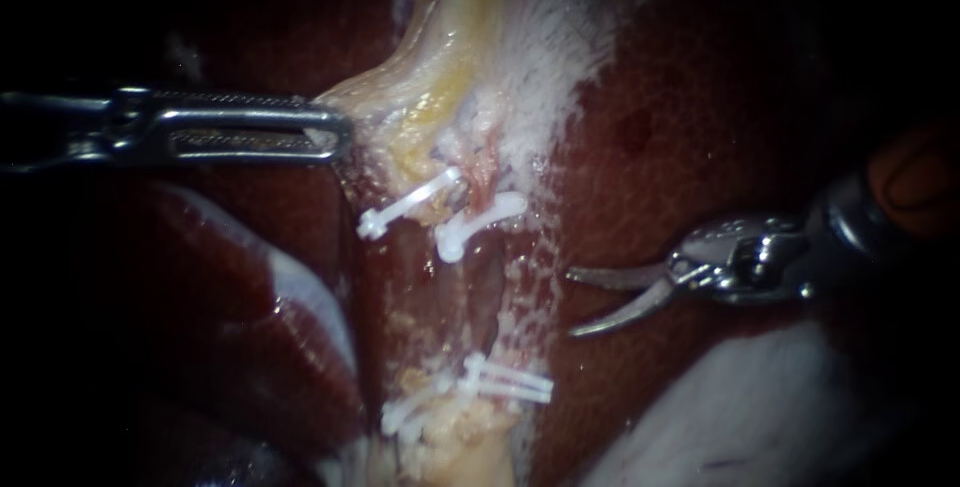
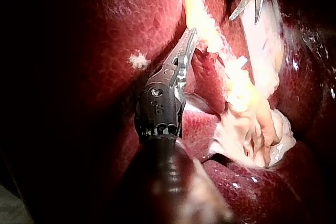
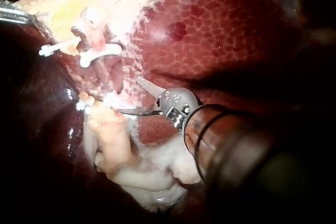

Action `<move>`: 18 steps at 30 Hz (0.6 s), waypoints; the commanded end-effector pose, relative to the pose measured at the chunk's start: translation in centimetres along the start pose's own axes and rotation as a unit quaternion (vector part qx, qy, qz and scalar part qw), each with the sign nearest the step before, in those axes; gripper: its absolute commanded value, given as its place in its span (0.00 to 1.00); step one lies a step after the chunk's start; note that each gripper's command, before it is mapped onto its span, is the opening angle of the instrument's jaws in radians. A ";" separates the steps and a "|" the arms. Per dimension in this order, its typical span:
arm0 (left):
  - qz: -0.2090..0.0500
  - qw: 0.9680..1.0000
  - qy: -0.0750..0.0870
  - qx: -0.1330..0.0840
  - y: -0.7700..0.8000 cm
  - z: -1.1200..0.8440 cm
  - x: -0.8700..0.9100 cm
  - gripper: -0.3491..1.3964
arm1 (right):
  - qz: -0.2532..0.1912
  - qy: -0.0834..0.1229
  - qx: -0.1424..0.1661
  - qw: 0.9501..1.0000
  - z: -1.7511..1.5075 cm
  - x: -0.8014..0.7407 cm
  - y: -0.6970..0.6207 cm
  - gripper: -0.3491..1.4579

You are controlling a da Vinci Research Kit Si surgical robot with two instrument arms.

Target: Go back from the cut right tube

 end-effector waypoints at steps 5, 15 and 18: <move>0.000 1.000 0.000 0.000 0.01 0.00 0.01 0.00 | -0.037 0.005 -0.017 0.999 -0.05 0.03 0.02 0.98; 0.006 1.000 0.015 -0.005 0.12 0.08 0.16 0.00 | -0.061 0.005 -0.017 0.998 -0.07 0.00 0.04 0.98; 0.011 1.000 0.026 -0.009 0.18 0.16 0.30 0.00 | -0.062 0.005 -0.017 0.998 -0.08 -0.01 0.04 0.98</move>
